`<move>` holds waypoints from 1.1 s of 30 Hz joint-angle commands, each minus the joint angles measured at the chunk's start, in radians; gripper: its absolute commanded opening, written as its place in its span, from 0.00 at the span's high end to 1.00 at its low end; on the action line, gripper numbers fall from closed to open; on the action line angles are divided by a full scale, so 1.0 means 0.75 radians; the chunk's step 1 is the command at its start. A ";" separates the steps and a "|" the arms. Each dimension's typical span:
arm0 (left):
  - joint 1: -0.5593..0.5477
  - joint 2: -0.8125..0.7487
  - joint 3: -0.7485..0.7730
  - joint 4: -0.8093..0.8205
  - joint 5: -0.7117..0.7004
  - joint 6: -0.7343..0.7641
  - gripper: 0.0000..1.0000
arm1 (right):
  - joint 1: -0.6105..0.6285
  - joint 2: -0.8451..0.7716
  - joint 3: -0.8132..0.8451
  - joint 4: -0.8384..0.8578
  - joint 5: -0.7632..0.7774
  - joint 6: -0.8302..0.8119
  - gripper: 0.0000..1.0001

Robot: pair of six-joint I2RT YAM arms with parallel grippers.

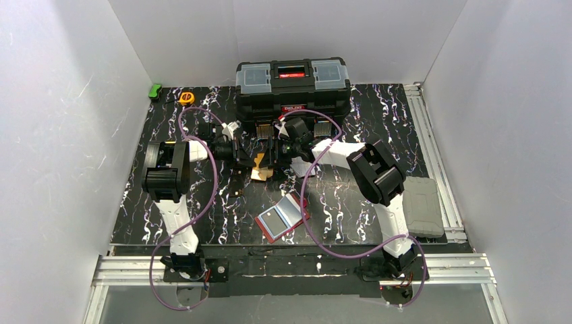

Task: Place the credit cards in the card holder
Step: Pick up the credit card from the center of the board.

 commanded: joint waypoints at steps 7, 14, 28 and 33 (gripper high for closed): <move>-0.004 -0.058 0.005 -0.027 0.052 -0.009 0.97 | 0.006 0.018 0.054 -0.040 -0.009 -0.023 0.46; 0.025 -0.116 0.048 -0.145 0.104 -0.006 1.00 | -0.046 -0.077 0.006 0.000 -0.068 -0.024 0.42; 0.030 -0.276 0.079 -0.107 0.353 -0.220 1.00 | -0.186 -0.297 -0.153 0.269 -0.382 0.118 0.34; 0.029 -0.363 0.067 0.188 0.429 -0.520 1.00 | -0.235 -0.411 -0.270 0.445 -0.550 0.198 0.31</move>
